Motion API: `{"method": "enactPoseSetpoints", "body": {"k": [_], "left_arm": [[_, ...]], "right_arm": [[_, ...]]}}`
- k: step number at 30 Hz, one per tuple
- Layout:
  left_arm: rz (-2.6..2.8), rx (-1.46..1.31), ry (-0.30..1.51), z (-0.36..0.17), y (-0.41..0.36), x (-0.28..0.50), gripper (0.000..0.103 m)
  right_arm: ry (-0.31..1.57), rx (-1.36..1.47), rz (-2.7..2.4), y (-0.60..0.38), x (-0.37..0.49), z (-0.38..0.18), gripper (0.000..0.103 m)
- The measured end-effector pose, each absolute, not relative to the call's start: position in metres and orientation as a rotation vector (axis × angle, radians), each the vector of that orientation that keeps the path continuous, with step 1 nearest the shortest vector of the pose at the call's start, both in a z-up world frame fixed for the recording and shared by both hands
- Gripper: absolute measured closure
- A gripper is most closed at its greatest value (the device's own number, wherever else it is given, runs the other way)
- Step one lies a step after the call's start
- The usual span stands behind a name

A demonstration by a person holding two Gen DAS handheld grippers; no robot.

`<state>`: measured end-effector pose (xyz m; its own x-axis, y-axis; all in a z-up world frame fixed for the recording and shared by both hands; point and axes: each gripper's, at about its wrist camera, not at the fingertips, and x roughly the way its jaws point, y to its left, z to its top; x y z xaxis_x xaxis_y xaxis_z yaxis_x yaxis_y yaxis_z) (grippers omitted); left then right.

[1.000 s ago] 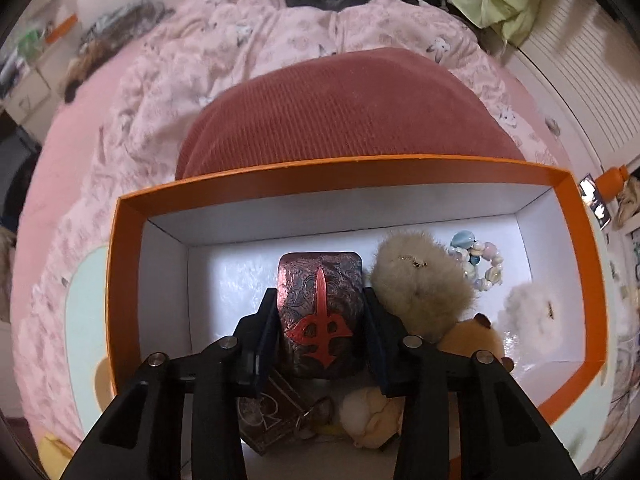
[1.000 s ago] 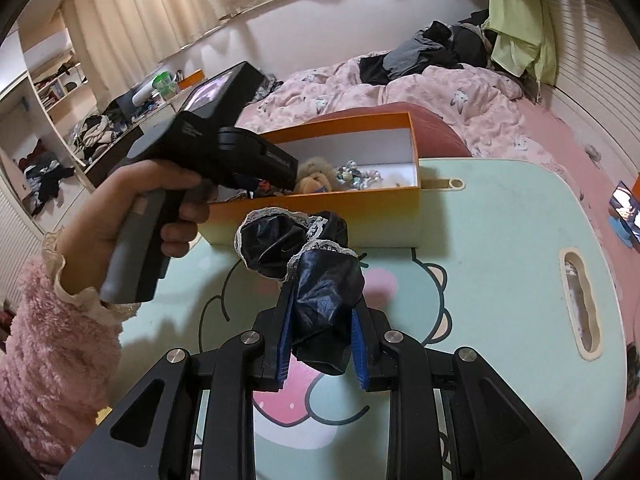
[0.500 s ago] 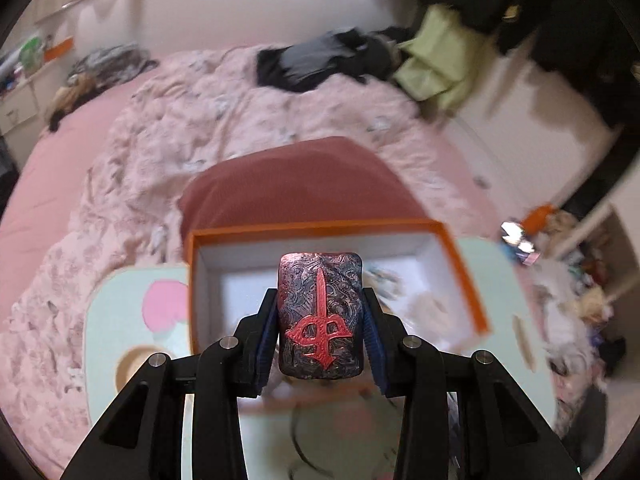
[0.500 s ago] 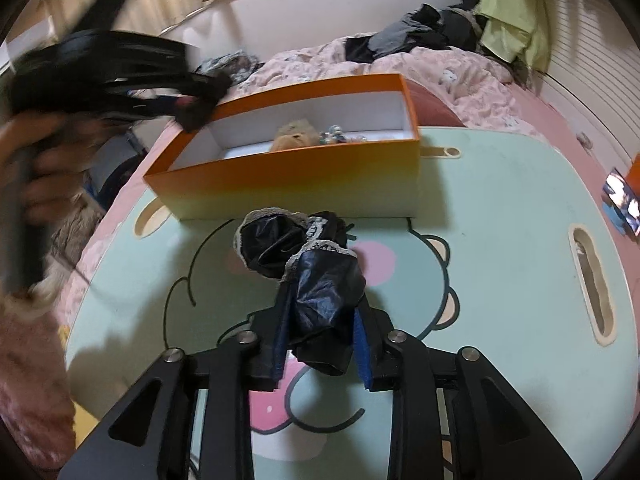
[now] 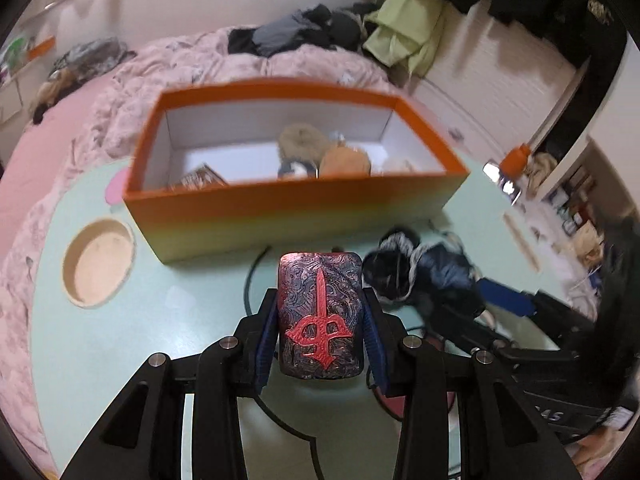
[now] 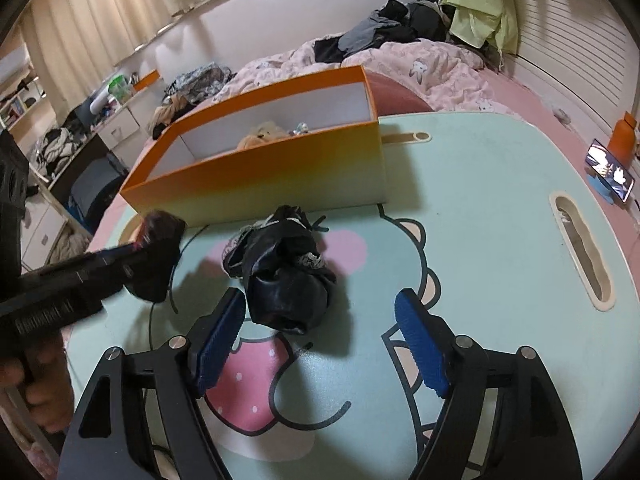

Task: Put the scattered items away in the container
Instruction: 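Lift the red-cross case out with the left tool, set it on the table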

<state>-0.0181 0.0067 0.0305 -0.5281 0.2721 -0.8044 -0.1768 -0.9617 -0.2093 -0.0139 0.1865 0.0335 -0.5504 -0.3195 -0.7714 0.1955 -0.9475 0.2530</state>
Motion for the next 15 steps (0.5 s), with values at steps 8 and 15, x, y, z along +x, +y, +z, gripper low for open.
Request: {"method": "enactPoseSetpoints", "body": {"k": [8, 15], "left_arm": [[2.616, -1.346, -0.194, 0.021, 0.004, -0.015, 0.034], [2.73, -1.306, -0.131, 0.02, 0.003, 0.006, 0.024]], "right_arm": [[-0.203, 1.281, -2.545, 0.19, -0.01, 0.033, 0.026], [-0.18, 1.186, -2.604, 0.191, 0.001, 0.045, 0.026]]}}
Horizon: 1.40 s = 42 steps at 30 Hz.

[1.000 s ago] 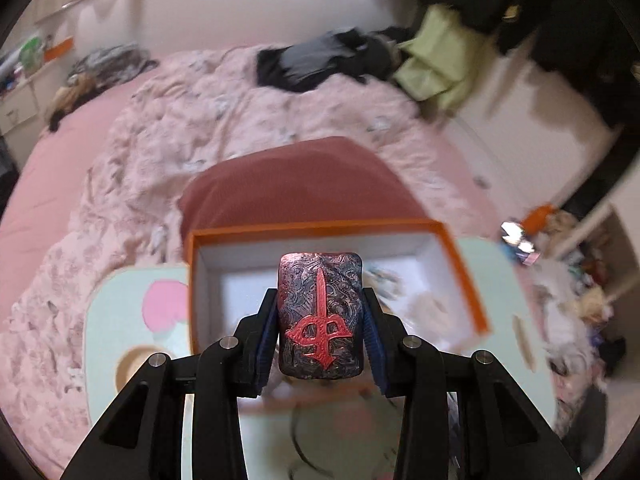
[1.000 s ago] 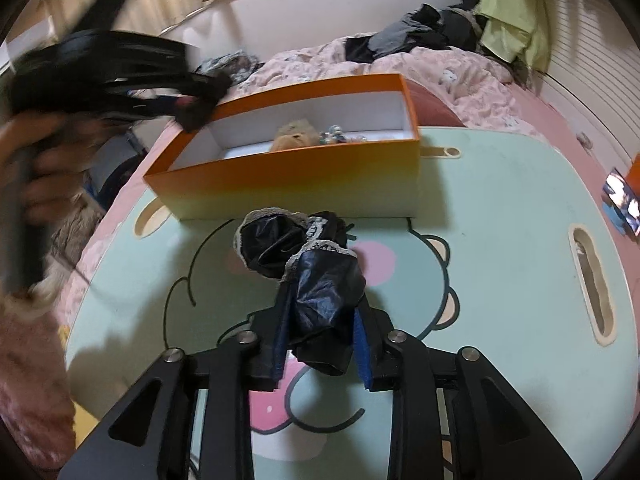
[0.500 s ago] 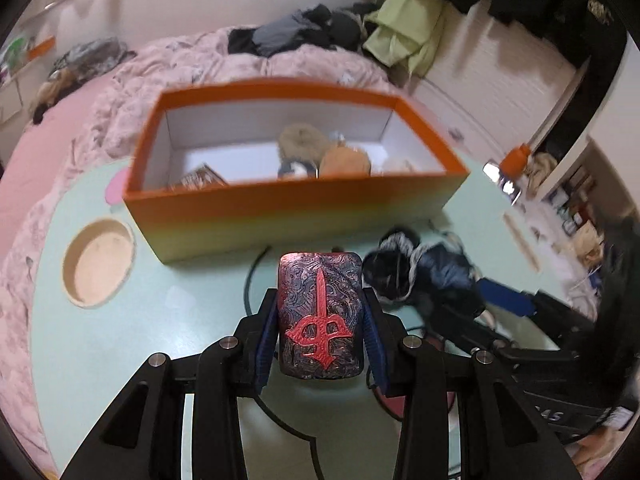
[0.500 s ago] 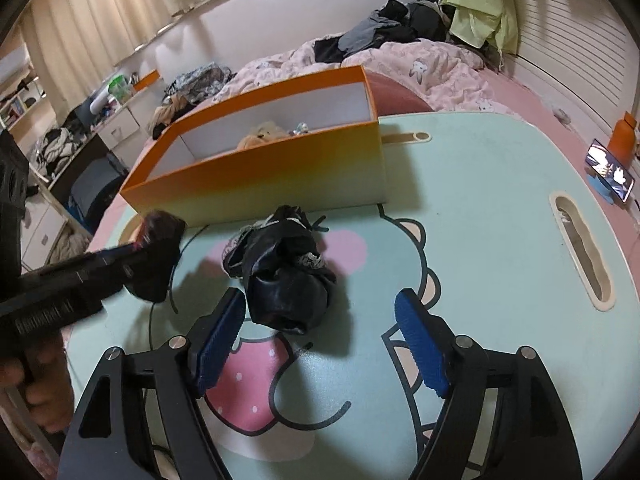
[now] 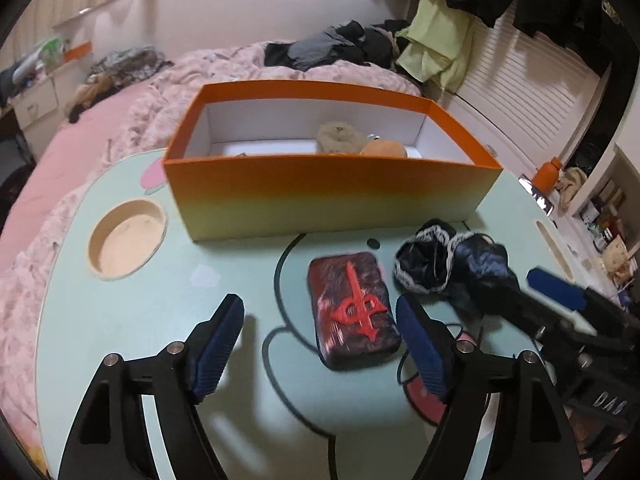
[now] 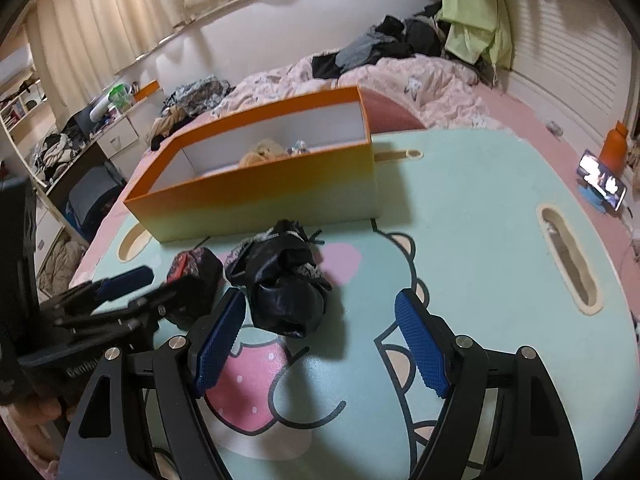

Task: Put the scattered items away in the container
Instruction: 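Lift the red-cross case out with the left tool, set it on the table, then grasp the brown plush in the box with the right tool, place it on the table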

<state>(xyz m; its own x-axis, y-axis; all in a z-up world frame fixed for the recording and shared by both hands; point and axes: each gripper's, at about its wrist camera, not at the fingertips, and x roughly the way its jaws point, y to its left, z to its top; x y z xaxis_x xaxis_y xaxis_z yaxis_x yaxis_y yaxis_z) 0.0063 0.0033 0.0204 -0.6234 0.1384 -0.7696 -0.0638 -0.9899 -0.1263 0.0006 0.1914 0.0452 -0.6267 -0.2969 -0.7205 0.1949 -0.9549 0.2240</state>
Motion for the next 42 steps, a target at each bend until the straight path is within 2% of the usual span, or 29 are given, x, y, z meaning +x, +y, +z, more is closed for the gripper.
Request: {"method": "enactPoseSetpoints", "body": {"k": [11, 18, 23, 27, 29, 30, 32, 37, 39, 40, 42], "left_arm": [[2.826, -1.327, -0.117, 0.013, 0.0, 0.021, 0.017], [2.808, -1.418, -0.023, 0.001, 0.005, 0.016, 0.0], [2.801, -1.415, -0.019, 0.001, 0.005, 0.013, 0.0], [2.801, -1.41, -0.018, 0.001, 0.005, 0.013, 0.0], [2.799, -1.408, -0.017, 0.001, 0.005, 0.012, 0.0], [2.798, -1.408, -0.016, 0.001, 0.006, 0.012, 0.0], [2.797, -1.411, -0.017, 0.001, 0.006, 0.013, 0.0], [2.795, -1.408, -0.015, 0.001, 0.007, 0.013, 0.0], [2.795, -1.407, -0.015, 0.001, 0.007, 0.014, 0.0], [2.796, -1.407, -0.015, 0.001, 0.008, 0.014, 0.0], [2.796, -1.407, -0.015, 0.001, 0.008, 0.014, 0.0]], "right_arm": [[-0.176, 1.147, -2.625, 0.192, 0.002, 0.051, 0.026], [-0.152, 1.095, -2.639, 0.193, -0.003, 0.063, 0.026], [-0.131, 0.977, -2.594, 0.18, -0.025, 0.107, 0.026], [-0.15, 1.097, -2.482, 0.158, -0.074, 0.126, 0.026], [-0.149, 1.206, -2.422, 0.146, -0.099, 0.122, 0.039], [-0.145, 1.257, -2.401, 0.14, -0.109, 0.118, 0.042], [-0.13, 1.356, -2.364, 0.13, -0.126, 0.105, 0.057], [-0.123, 1.542, -2.306, 0.12, -0.152, 0.067, 0.061], [-0.125, 1.584, -2.266, 0.118, -0.155, 0.056, 0.066], [-0.131, 1.592, -2.247, 0.117, -0.156, 0.052, 0.074], [-0.132, 1.572, -2.243, 0.118, -0.152, 0.051, 0.076]]}}
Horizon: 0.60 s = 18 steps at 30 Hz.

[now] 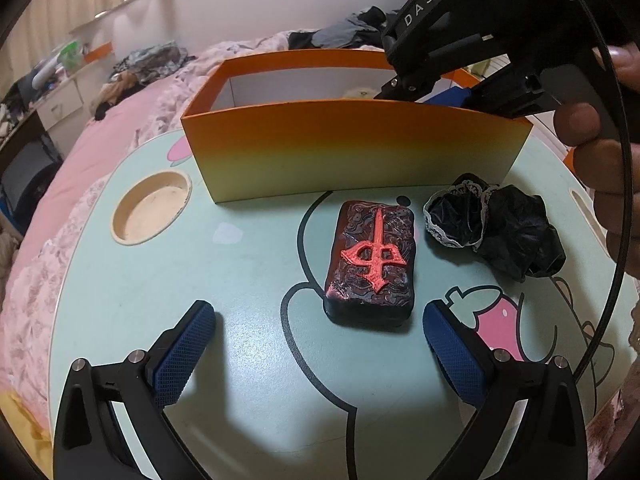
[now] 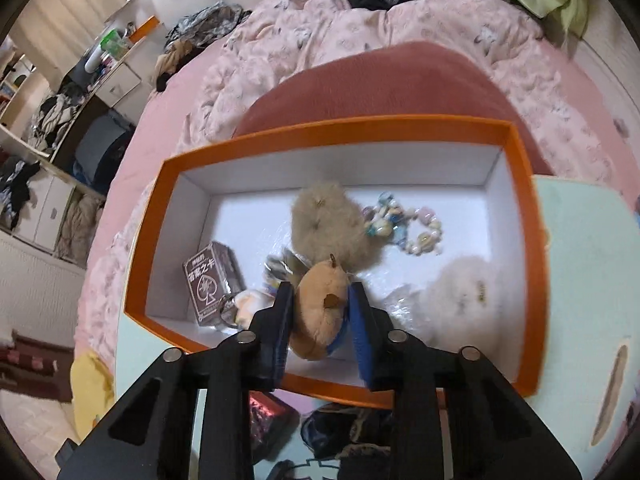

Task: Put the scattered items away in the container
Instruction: 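Grasp the brown plush in the box with the right tool, place it on the table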

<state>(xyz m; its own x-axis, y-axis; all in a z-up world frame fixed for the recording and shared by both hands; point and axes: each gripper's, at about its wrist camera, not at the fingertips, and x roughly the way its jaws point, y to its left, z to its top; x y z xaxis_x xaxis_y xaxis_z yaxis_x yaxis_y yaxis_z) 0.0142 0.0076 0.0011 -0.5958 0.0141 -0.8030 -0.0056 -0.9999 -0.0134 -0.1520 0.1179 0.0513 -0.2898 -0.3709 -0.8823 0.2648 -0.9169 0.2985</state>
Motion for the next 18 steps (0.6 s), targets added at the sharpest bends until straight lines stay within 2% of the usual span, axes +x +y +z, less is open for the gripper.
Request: {"method": "enactPoseSetpoints", "body": {"k": [12, 15, 18], "left_arm": [[2.796, -1.406, -0.013, 0.002, 0.009, 0.014, 0.0], [2.796, -1.406, -0.013, 0.001, 0.008, 0.015, 0.0], [2.796, -1.406, -0.013, 0.001, 0.008, 0.015, 0.0]], "right_arm": [[-0.279, 1.099, -2.424, 0.177, -0.084, 0.143, 0.077], [-0.283, 1.086, -2.46, 0.198, -0.063, 0.139, 0.077], [-0.287, 1.162, -2.46, 0.213, -0.05, 0.112, 0.077]]}}
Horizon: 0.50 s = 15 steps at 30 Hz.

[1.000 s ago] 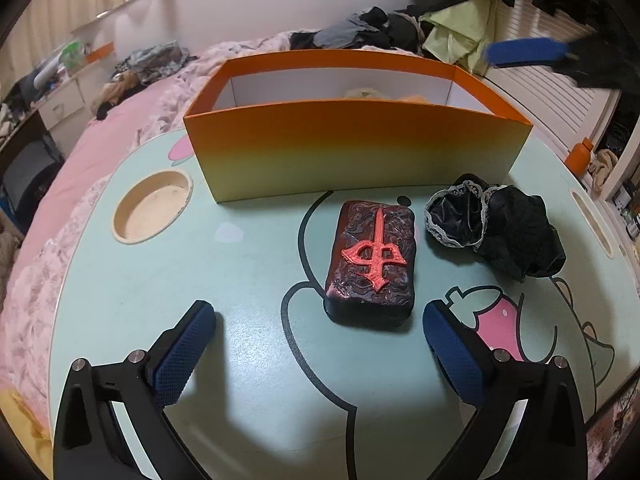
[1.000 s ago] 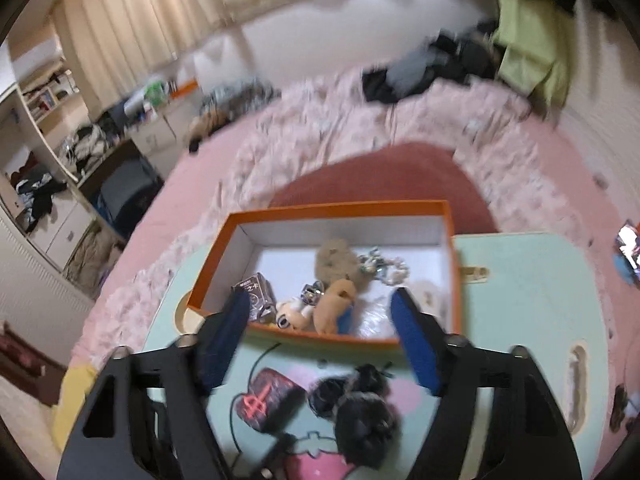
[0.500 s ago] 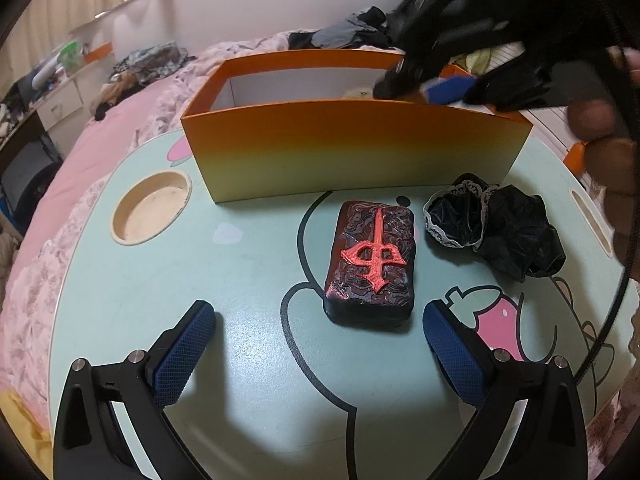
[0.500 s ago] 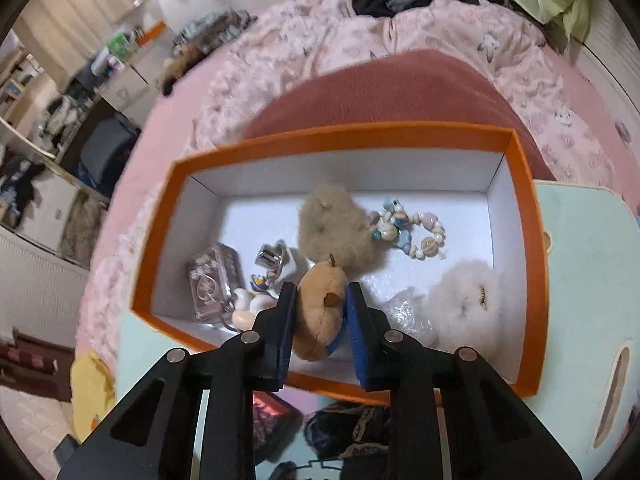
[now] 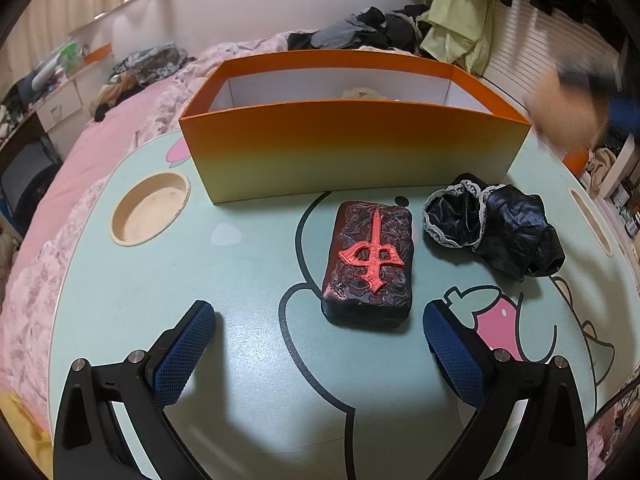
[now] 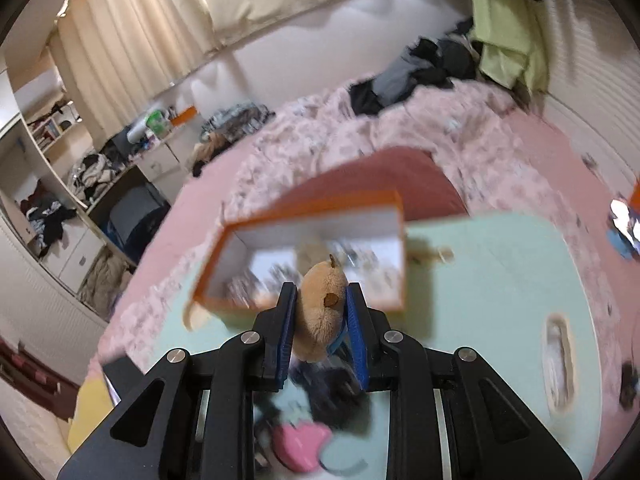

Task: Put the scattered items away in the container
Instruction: 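Grasp the brown plush in the box with the right tool, place it on the table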

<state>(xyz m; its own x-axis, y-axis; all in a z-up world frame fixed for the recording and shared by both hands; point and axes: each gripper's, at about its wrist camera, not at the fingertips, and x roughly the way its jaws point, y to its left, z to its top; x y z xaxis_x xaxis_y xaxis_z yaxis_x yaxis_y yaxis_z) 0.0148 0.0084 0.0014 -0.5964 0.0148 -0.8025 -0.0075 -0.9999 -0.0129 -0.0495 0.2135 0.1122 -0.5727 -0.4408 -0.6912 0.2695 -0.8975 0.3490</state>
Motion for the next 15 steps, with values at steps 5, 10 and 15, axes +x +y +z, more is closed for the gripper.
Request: {"method": "enactPoseSetpoints", "body": {"k": [5, 10, 15], "left_arm": [[2.795, -1.405, -0.012, 0.001, 0.009, 0.015, 0.0], [2.796, -1.405, -0.013, 0.001, 0.009, 0.016, 0.0], [2.796, -1.403, -0.012, 0.001, 0.01, 0.016, 0.0]], "right_arm": [[-0.389, 1.296, -2.409, 0.227, -0.051, 0.064, 0.077], [-0.4, 1.313, -2.414, 0.223, -0.056, 0.045, 0.071], [-0.45, 1.306, -2.448, 0.231, -0.055, 0.043, 0.051]]}}
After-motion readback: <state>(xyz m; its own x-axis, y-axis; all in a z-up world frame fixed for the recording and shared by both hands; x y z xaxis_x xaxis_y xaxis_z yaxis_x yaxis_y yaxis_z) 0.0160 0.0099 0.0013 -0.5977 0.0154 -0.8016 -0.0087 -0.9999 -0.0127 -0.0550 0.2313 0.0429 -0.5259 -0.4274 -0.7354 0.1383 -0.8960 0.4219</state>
